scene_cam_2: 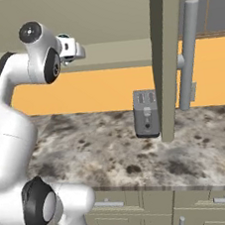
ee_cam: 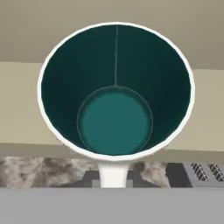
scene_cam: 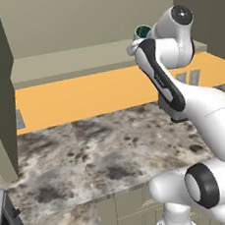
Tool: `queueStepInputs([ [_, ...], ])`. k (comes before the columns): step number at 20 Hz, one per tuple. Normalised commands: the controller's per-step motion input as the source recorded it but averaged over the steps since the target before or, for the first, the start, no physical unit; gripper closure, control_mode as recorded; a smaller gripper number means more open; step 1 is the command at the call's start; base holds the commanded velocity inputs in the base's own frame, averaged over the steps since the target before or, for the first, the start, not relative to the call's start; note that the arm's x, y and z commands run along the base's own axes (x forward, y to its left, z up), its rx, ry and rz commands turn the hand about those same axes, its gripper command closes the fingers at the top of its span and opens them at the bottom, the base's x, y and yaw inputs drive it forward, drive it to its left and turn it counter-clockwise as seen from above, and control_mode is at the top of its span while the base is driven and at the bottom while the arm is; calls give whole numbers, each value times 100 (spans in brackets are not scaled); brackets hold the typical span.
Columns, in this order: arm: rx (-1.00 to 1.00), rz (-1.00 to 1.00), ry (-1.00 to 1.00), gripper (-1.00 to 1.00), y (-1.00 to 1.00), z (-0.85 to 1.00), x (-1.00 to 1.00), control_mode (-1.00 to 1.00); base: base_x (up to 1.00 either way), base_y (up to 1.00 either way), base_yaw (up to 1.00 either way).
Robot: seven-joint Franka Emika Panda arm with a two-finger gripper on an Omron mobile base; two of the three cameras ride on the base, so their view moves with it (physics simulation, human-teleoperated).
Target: Move the mug from next to the sink to the open cabinet. Then, move the bowl with the carrot to the fridge to clear the area for faucet cleaning.
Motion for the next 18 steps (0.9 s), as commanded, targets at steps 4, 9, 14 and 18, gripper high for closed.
queueStepInputs([
  [4, 0, -1, 7, 100, 0, -11, 66, -100, 0, 0, 0],
  [9, 0, 0, 9, 100, 0, -26, 43, -100, 0, 0, 0],
  [14, 0, 0, 0, 100, 0, -1, 67, -100, 0, 0, 0],
  [18, 0, 0, 0, 100, 0, -1, 72, -100, 0, 0, 0],
])
